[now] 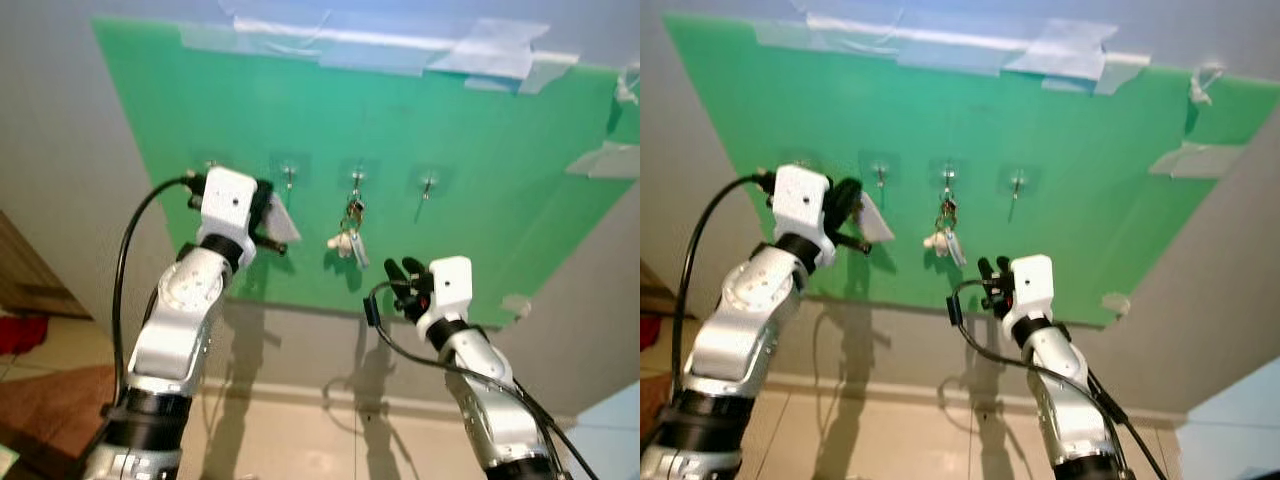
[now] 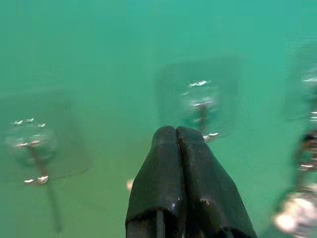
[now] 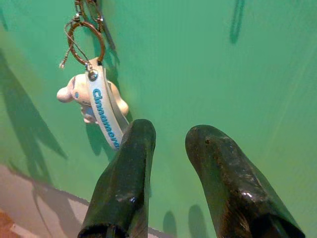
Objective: Hang keys on a hook
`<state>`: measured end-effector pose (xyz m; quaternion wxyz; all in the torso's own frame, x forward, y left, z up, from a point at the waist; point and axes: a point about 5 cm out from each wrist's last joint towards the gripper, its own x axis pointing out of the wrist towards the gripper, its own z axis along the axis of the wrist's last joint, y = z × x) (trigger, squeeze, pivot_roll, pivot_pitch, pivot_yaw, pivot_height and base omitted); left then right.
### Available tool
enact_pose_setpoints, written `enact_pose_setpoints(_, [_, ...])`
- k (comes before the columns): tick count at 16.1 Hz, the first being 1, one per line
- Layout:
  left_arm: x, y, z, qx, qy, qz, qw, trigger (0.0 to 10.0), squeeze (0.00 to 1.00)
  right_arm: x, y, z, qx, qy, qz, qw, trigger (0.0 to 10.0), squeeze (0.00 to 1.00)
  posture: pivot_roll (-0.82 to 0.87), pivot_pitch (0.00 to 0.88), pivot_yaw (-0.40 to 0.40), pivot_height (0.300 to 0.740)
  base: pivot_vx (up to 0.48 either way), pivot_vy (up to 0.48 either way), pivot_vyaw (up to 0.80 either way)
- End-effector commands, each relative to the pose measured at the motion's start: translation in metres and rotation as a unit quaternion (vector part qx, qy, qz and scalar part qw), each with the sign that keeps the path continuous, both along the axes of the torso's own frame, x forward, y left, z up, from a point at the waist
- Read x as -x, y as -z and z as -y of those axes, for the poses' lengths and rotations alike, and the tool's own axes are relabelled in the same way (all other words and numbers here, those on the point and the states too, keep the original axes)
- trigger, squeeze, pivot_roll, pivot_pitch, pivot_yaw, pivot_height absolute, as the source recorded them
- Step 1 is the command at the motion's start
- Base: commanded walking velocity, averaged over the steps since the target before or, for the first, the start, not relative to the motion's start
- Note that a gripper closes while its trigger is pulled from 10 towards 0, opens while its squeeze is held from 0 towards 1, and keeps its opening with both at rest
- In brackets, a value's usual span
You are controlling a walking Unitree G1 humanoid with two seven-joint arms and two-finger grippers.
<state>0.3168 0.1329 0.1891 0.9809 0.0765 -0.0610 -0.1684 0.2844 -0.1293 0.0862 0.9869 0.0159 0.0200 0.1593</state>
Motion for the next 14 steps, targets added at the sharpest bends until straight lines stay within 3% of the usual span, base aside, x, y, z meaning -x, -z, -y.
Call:
enact_pose_setpoints(1, [0.006,-0.005,0.009,0.014,0.051,-0.010,0.999,0.0,0.00,-0.001,0.002,0.001,0.007,-0.005,-0.008,1.000,10.0,0.00,-0.06,0.000,-0.029,0.740,0.000,0.000,0.00])
enact_pose_setpoints(2, [0.009,-0.007,0.014,0.064,0.083,-0.022,0.994,0.0,0.00,-0.002,0.002,0.000,0.007,-0.006,-0.008,1.000,10.0,0.00,-0.06,0.000,-0.029,0.740,0.000,0.000,0.00])
enact_pose_setpoints(4, [0.010,-0.011,0.017,0.124,0.103,-0.024,0.987,0.0,0.00,-0.002,0.002,-0.001,0.007,-0.007,-0.007,1.000,10.0,0.00,-0.06,0.000,-0.030,0.740,0.000,0.000,0.00])
enact_pose_setpoints(5, [0.014,-0.016,0.023,0.169,0.134,-0.027,0.976,0.0,0.00,-0.002,0.002,-0.001,0.007,-0.008,-0.008,1.000,10.0,0.00,-0.06,0.000,-0.027,0.740,0.000,0.000,0.00])
enact_pose_setpoints(9, [0.025,-0.029,0.034,0.274,0.209,-0.041,0.938,0.0,0.00,-0.002,0.004,-0.002,0.007,-0.008,-0.011,1.000,10.0,0.00,-0.06,0.000,-0.020,0.740,0.000,0.000,0.00])
enact_pose_setpoints(14, [0.026,-0.042,0.032,0.335,0.233,-0.038,0.912,0.0,0.00,-0.002,0.000,-0.005,0.004,-0.012,-0.004,1.000,10.0,0.00,-0.06,0.000,-0.019,0.740,0.000,0.000,0.00])
